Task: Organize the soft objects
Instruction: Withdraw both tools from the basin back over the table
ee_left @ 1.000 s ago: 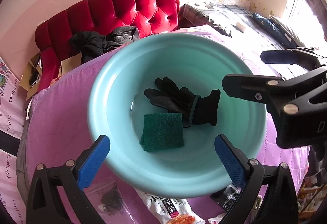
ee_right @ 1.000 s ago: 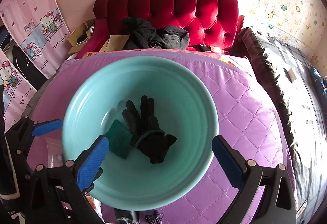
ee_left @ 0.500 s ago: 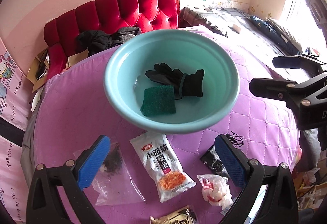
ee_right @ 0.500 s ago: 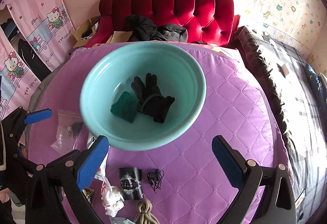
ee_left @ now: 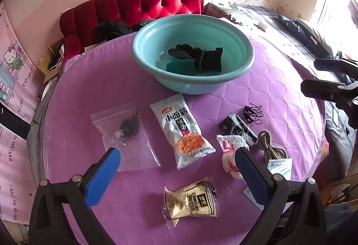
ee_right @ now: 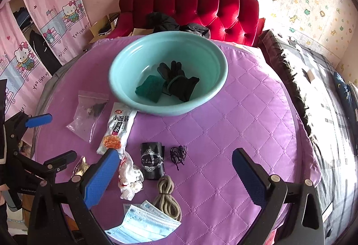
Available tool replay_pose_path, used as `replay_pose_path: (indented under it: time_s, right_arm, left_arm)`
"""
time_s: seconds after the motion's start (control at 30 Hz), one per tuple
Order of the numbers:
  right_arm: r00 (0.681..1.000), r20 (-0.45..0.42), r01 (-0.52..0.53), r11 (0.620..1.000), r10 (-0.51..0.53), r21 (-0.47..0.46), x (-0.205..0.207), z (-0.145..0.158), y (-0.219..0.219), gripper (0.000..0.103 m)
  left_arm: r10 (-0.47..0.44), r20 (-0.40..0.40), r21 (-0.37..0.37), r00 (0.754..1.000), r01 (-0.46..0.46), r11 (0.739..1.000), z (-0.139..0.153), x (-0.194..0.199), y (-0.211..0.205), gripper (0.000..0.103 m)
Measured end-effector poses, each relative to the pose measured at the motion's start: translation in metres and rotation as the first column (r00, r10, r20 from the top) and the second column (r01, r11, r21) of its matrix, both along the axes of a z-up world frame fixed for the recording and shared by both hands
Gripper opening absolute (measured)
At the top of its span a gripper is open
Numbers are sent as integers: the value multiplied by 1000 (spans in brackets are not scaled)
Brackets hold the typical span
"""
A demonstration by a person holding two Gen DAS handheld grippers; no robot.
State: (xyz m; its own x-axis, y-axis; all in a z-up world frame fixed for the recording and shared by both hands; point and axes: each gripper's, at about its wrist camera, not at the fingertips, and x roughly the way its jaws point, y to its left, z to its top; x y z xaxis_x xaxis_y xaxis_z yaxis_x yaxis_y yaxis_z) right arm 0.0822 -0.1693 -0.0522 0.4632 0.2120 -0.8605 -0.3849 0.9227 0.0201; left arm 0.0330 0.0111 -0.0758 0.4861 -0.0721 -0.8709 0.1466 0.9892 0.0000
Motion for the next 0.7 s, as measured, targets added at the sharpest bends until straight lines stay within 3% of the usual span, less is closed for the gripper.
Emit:
replay_pose_path:
  time_s: [0.4, 0.7]
  right_arm:
    - [997, -65, -31, 998, 28, -49, -49, -33, -5, 103]
    - [988, -148, -51, 997, 41, -65, -70, -64, -3, 103]
  left_arm:
    - [40, -82, -31, 996, -42, 999, -35, -53, 12, 103]
    - [31, -106, -35, 994, -35, 999, -52, -70, 10, 103]
